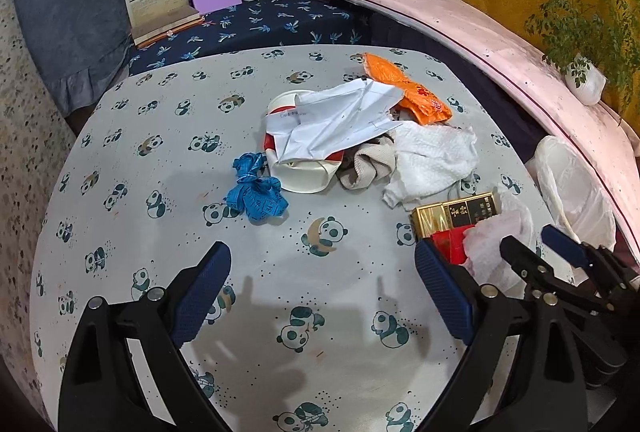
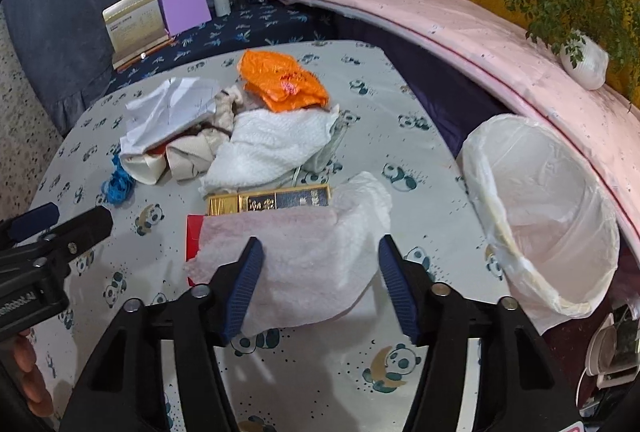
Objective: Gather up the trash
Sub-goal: 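Grasp the white tissue with the right gripper while the left grasps the red booklet, then carry the tissue and red booklet over the bin with both grippers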
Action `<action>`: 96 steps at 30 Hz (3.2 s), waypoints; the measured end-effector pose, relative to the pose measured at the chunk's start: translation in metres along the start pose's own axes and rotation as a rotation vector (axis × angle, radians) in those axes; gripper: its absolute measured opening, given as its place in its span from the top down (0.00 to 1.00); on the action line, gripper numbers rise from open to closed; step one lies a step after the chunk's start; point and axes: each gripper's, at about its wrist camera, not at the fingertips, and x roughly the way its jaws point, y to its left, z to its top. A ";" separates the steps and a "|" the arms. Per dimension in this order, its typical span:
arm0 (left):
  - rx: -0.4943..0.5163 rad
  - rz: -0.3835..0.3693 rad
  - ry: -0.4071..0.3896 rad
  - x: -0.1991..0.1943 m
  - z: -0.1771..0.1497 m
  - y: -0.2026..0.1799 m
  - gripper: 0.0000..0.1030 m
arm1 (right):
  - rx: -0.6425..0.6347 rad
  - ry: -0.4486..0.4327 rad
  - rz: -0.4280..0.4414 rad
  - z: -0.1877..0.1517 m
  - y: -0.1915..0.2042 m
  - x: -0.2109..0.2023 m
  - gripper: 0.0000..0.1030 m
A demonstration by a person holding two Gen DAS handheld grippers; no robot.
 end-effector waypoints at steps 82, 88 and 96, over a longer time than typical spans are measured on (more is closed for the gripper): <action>0.433 -0.429 -0.050 -0.010 0.047 -0.296 1.00 | 0.400 -0.277 -0.191 0.020 -0.244 -0.101 0.93; 0.443 -0.447 -0.035 0.003 0.047 -0.312 0.99 | 0.412 -0.266 -0.188 0.022 -0.251 -0.091 0.92; 0.387 -0.402 -0.084 0.003 0.055 -0.300 0.36 | 0.424 -0.303 -0.202 0.028 -0.252 -0.096 0.67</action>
